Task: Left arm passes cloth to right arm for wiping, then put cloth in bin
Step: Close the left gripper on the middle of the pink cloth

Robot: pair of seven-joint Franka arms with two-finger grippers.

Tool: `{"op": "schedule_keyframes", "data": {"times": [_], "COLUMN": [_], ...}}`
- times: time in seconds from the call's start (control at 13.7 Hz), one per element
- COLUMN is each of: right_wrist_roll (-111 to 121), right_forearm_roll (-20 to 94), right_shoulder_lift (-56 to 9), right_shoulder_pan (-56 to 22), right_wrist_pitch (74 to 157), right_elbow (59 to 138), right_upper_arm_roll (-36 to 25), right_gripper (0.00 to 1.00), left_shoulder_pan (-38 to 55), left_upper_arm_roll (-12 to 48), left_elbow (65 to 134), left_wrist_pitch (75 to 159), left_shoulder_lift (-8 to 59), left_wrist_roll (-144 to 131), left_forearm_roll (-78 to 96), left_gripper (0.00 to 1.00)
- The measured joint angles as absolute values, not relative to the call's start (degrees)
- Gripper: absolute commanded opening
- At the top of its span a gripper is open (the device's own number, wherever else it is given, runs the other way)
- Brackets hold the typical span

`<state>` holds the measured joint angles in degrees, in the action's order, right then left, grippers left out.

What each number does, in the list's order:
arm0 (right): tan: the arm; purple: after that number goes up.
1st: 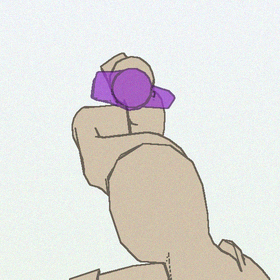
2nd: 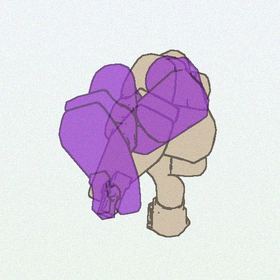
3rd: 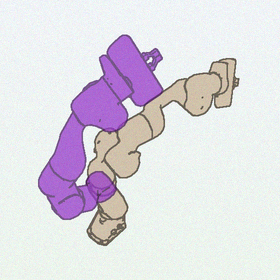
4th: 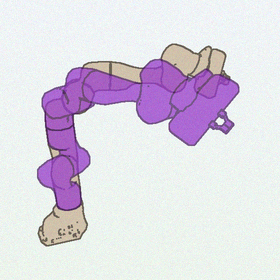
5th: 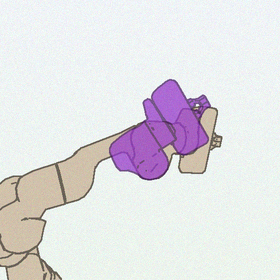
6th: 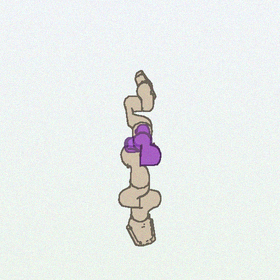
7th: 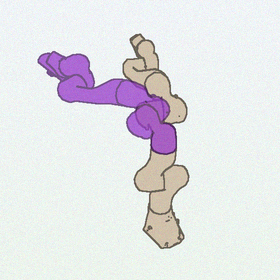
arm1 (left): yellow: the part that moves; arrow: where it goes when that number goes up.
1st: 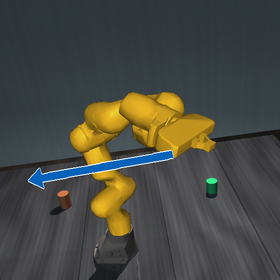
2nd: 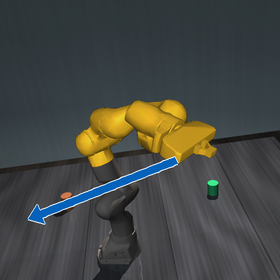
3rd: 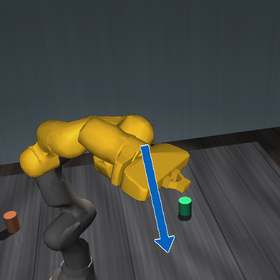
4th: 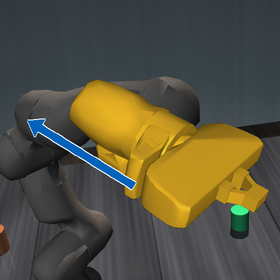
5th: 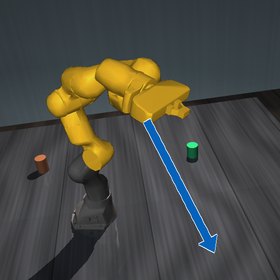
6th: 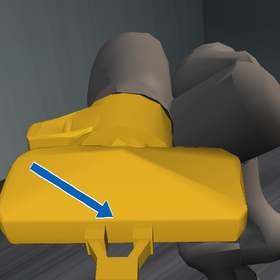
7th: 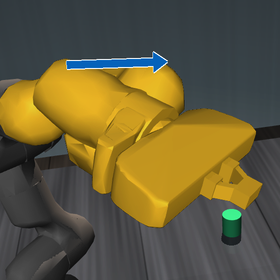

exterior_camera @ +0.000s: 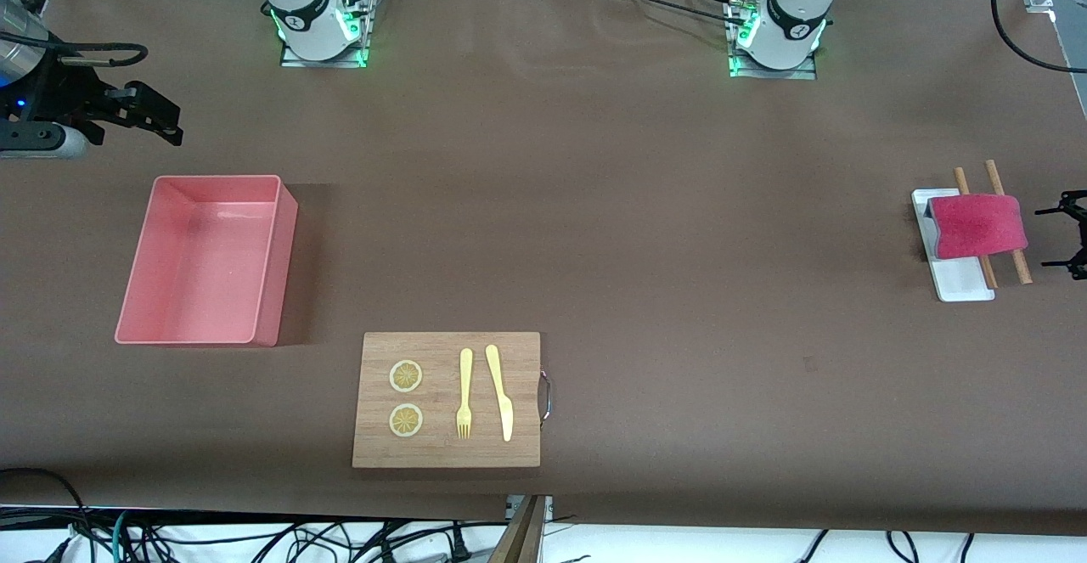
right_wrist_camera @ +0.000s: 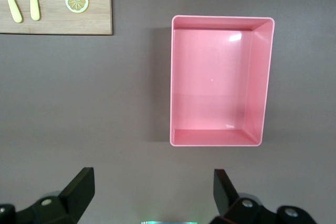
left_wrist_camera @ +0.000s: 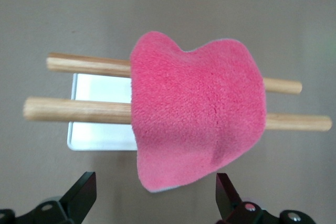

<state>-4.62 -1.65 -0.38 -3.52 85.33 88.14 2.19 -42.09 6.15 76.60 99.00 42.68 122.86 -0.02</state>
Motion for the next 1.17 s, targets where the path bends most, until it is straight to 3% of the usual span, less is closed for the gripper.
{"op": "schedule_keyframes", "data": {"times": [0.22,0.29,0.37,0.44,0.51,0.59,1.17], "right_wrist_roll": [-4.6,-4.6,-4.6,-4.6,-4.6,-4.6,-4.6], "right_forearm_roll": [-1.7,-1.7,-1.7,-1.7,-1.7,-1.7,-1.7], "right_shoulder_lift": [-0.4,-0.4,-0.4,-0.4,-0.4,-0.4,-0.4], "right_shoulder_pan": [-3.5,-3.5,-3.5,-3.5,-3.5,-3.5,-3.5], "right_wrist_pitch": [85.3,85.3,85.3,85.3,85.3,85.3,85.3], "right_elbow": [88.1,88.1,88.1,88.1,88.1,88.1,88.1], "right_upper_arm_roll": [2.2,2.2,2.2,2.2,2.2,2.2,2.2], "right_gripper": [1.00,1.00,1.00,1.00,1.00,1.00,1.00], "left_shoulder_pan": [-42.1,-42.2,-42.2,-42.3,-42.3,-42.5,-43.6], "left_upper_arm_roll": [6.2,6.2,6.2,6.2,6.2,6.1,6.2], "left_elbow": [76.4,76.4,76.4,76.4,76.4,76.4,74.9], "left_wrist_pitch": [99.0,98.9,98.9,98.9,98.9,98.9,97.3], "left_shoulder_lift": [44.3,45.0,45.5,46.0,46.2,46.3,46.2], "left_wrist_roll": [128.2,129.1,129.9,130.5,130.9,131.1,134.3], "left_forearm_roll": [0.0,0.0,0.0,0.0,0.0,0.0,0.0], "left_gripper": [1.00,0.85,0.47,0.20,0.05,0.00,0.00]}}
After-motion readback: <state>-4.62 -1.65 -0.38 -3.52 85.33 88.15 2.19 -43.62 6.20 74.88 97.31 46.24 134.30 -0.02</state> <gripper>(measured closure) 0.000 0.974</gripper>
